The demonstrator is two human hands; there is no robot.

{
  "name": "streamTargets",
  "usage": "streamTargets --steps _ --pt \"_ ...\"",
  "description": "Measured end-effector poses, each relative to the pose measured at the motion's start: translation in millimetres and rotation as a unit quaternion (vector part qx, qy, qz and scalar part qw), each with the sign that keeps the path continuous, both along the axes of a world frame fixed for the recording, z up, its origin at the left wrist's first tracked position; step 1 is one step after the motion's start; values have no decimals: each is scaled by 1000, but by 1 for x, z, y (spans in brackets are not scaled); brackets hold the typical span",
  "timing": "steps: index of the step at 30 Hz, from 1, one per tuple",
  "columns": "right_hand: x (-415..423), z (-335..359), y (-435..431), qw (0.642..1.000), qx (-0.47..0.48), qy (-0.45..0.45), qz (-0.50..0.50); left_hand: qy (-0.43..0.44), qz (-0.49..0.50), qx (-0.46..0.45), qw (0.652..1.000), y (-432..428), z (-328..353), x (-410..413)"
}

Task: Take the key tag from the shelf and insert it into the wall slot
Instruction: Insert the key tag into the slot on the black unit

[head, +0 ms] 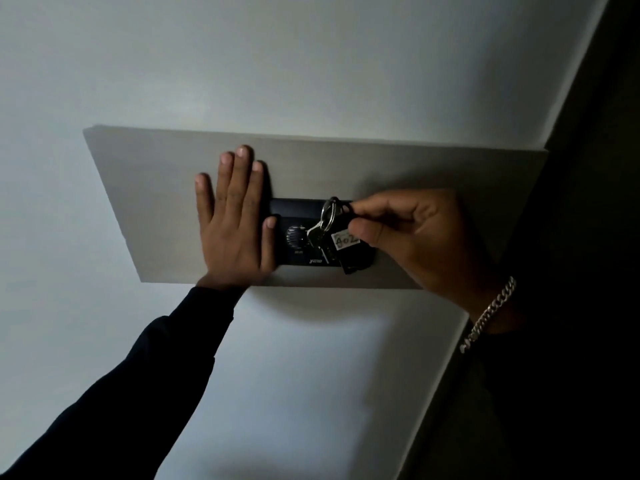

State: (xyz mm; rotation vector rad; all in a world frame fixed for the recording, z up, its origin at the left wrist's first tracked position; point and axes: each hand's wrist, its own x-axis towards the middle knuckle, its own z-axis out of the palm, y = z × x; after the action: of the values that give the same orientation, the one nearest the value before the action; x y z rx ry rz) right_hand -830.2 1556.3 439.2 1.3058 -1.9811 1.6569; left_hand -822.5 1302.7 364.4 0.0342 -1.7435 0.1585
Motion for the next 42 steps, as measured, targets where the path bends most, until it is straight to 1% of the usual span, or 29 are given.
streamTargets --steps 2,5,8,13,17,21,25,28,31,33,36,37,40,41,42 --pt "-6 8 -3 1000 -11 26 -6 -5 20 9 1000 -1 -2 -1" --pt "-13 21 -8 999 -24 41 -27 -13 49 22 998 -1 -1 1" --pt "-18 26 -15 997 -46 50 -39 -24 62 10 998 -2 -2 5" --pt "-25 18 -26 995 -69 28 -60 -24 80 -5 996 -9 -2 10" --pt "-26 18 -30 993 -89 4 -82 -25 70 -3 997 -8 -2 9" --pt "-27 11 -32 993 -49 8 -111 -27 66 -2 997 -11 -1 8" --pt "-29 2 -31 991 -37 -4 -125 -30 59 2 998 -11 -2 8" --pt "-28 -1 -28 986 -3 31 -165 -33 57 5 998 -11 -1 8" --pt "-23 6 -22 977 43 47 -202 -34 50 8 998 -12 -2 9" --pt "-15 16 -20 966 82 96 -226 -35 48 8 998 -11 -2 9" --pt "-4 35 -28 925 152 261 -231 -35 49 9 998 -12 -2 9" --pt "-1 40 -32 908 189 298 -225 -34 48 9 998 -12 -2 9" --pt "4 52 -45 851 292 370 -231 -31 45 7 998 -11 -2 10" --pt "4 56 -47 832 313 392 -237 -31 44 7 999 -11 -1 10" --pt "4 59 -49 822 320 408 -237 -33 44 7 998 -11 -1 11"
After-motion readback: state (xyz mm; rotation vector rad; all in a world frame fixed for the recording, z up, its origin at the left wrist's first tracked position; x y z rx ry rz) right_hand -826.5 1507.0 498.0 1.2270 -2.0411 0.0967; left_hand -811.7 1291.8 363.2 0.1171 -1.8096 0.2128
